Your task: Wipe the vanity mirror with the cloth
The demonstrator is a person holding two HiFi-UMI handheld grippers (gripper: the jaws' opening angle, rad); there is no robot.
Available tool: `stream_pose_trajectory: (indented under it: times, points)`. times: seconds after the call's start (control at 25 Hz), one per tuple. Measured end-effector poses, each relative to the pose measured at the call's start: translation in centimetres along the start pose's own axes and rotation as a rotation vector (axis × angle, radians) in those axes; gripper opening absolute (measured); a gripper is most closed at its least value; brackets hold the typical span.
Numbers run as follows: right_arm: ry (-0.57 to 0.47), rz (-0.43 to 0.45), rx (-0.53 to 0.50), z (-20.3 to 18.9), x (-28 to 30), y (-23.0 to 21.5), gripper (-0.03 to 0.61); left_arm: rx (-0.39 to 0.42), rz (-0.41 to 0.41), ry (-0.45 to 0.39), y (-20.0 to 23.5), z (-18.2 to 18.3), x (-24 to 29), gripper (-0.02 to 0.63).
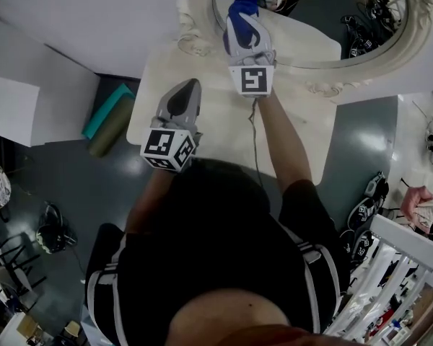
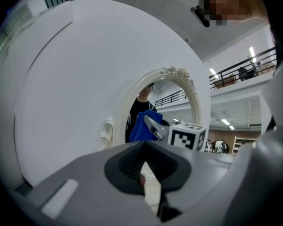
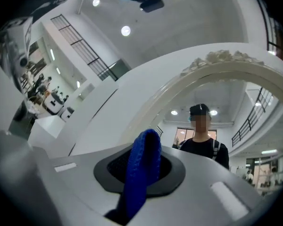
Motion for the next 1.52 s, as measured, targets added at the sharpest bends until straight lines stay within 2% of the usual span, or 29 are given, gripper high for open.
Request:
stream_pose_trajectory:
  times: [0.16, 0.28, 0.56, 0.84, 1.08, 1.52]
  points:
    - [-0.077, -0.117, 0.27, 1.9, -4.2, -2.3, 0.038, 0.002, -0.04, -0.009, -1.0, 0.2, 0.6, 0.011]
    - [-0.116, -0.231, 0.38, 2.4, -7.6, -4.5, 0.038, 0.007, -0.071, -0.015, -1.9, 0.5, 1.4, 0.011]
    - [-0.132, -0.515, 0.401, 1.4, -15.1, -10.4, 0.038, 0.023, -0.139, -0.025, -4.3, 0.9, 3.3, 0.011]
    - [-0.148, -0.732, 0.385, -0.2, -20.5, -15.7, 0.038, 0.039, -0.187, -0.027, -6.8, 1.3, 5.1, 0.011]
    - [-0.145, -0.791, 0.408, -2.6, -21.5, -18.2, 0.038, 0.051, -0.197, -0.015, -7.8, 0.7, 6.2, 0.011]
    - [-0.164, -0.793, 0.441, -5.0, -19.0, -20.6, 0.04, 0.067, -0.166, 0.007, -8.3, 0.7, 8.1, 0.011]
Point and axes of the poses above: the fingertips, and each gripper's own axes: x forward along the fingers, y to its left, z out of its top, the point moved 10 cm from there along -x, backward along the fingers, and after that the axes turned 8 degrees about x, right-handed, at the moved point
